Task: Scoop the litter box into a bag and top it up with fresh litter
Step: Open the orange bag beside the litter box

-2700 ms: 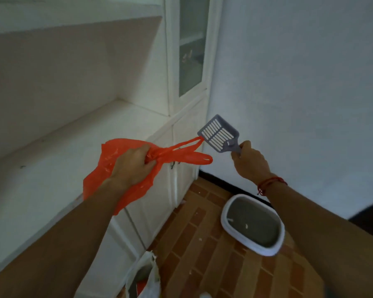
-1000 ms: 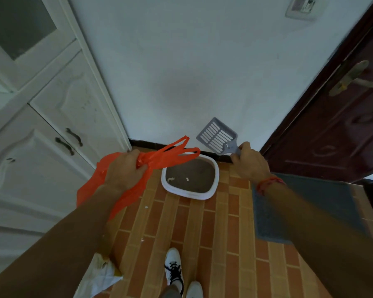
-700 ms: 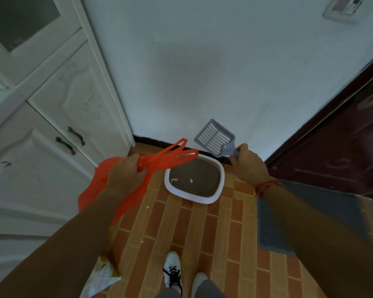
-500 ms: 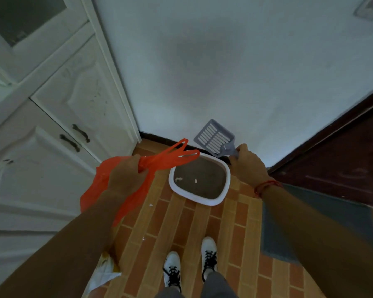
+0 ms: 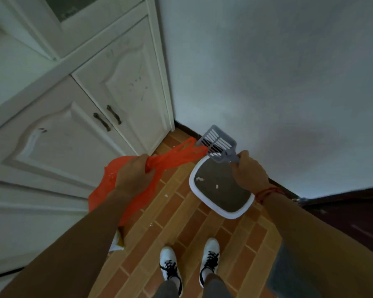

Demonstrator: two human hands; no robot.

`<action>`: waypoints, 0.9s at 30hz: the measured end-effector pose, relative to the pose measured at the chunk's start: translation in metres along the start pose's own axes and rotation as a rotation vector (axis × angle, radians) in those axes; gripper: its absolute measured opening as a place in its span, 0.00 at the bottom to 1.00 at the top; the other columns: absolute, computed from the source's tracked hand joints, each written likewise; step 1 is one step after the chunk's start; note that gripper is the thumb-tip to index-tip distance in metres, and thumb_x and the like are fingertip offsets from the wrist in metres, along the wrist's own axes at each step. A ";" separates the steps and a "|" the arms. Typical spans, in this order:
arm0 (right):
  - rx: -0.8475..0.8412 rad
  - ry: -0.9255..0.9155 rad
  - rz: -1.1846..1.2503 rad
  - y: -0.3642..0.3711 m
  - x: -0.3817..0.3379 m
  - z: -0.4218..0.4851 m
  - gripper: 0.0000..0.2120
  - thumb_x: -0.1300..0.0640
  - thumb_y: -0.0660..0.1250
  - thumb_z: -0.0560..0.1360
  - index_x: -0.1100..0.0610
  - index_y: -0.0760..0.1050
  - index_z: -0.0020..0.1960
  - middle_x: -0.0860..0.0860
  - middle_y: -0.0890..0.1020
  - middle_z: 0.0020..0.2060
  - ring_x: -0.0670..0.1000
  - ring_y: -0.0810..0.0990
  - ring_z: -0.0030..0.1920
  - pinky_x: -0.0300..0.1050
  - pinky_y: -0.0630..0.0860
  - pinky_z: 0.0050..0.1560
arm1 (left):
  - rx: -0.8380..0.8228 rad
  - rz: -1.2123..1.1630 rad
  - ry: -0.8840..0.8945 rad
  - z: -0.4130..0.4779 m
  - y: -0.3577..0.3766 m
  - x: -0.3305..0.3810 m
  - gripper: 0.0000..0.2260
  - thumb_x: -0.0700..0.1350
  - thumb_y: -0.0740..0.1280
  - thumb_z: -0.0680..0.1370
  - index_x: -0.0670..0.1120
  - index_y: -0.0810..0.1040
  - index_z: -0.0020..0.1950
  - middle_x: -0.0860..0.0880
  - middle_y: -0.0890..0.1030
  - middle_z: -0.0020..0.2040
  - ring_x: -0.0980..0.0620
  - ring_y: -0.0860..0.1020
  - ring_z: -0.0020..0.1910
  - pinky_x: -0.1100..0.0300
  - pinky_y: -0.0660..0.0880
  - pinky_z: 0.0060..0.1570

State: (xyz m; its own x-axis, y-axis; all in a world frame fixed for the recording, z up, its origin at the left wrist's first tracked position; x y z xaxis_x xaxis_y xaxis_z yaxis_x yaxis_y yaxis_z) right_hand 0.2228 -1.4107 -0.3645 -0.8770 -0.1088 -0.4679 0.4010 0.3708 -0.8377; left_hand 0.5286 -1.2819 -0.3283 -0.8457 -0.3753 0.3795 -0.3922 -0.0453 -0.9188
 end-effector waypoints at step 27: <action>-0.075 0.034 0.079 0.437 0.194 0.227 0.10 0.49 0.62 0.80 0.54 0.66 0.53 0.50 0.78 0.39 0.47 0.78 0.37 0.40 0.68 0.32 | 0.093 0.043 0.095 0.112 0.487 -0.197 0.12 0.45 0.71 0.73 0.41 0.75 0.52 0.42 0.78 0.46 0.40 0.77 0.45 0.49 0.74 0.42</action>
State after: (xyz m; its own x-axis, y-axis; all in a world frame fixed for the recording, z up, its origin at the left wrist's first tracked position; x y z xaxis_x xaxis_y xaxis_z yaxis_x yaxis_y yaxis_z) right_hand 0.2877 -1.4796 -0.8856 -0.8523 -0.0460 -0.5210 0.4493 0.4453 -0.7745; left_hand 0.5450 -1.3341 -0.8631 -0.8932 -0.2893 0.3441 -0.3234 -0.1184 -0.9388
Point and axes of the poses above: each hand's wrist, its own z-axis towards the middle knuckle, its own y-axis out of the palm, x = y × z, the point moved 7 cm from there along z, towards the middle knuckle
